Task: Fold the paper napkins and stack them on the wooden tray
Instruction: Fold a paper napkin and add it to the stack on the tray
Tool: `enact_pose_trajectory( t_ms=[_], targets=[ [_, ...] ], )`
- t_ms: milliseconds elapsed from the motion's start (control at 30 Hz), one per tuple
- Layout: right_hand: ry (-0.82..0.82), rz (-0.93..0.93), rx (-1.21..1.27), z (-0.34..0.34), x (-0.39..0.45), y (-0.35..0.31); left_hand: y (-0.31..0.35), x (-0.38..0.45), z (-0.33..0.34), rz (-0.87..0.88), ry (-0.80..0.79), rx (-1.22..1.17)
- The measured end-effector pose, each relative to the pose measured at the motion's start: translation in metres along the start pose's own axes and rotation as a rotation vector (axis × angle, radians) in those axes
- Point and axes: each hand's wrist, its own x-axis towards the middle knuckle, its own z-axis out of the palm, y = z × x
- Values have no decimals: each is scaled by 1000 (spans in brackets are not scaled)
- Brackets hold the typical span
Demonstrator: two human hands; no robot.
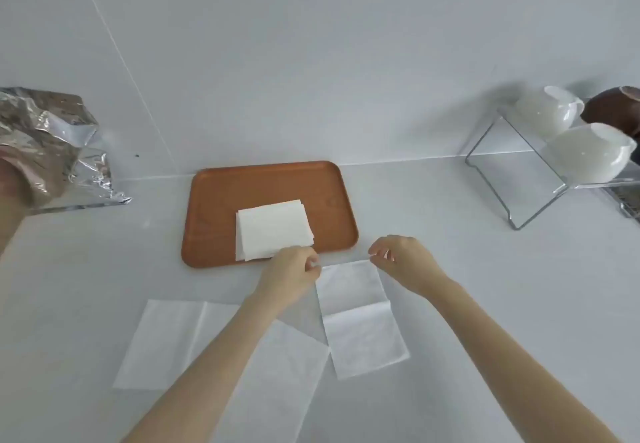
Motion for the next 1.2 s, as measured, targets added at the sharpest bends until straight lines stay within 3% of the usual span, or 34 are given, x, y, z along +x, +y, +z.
enact_pose_trajectory(
  t_ms=[200, 467, 667, 833, 967, 1200],
  targets=[
    [6, 62, -50, 20, 9, 12, -9, 6, 18, -9, 83, 76],
    [32, 1, -109, 26, 16, 14, -12, 8, 22, 56, 115, 76],
    [65, 11, 204, -11, 3, -5, 8, 1, -9, 44, 104, -144],
    [248, -77, 448, -63, -17, -39, 45, -13, -61, 131, 230, -337],
    [267, -123, 481, -79, -40, -54, 59, -36, -80, 188, 279, -339],
    [147, -136, 442, -48, -86, -43, 42, -80, -57, 249, 139, -254]
  ],
)
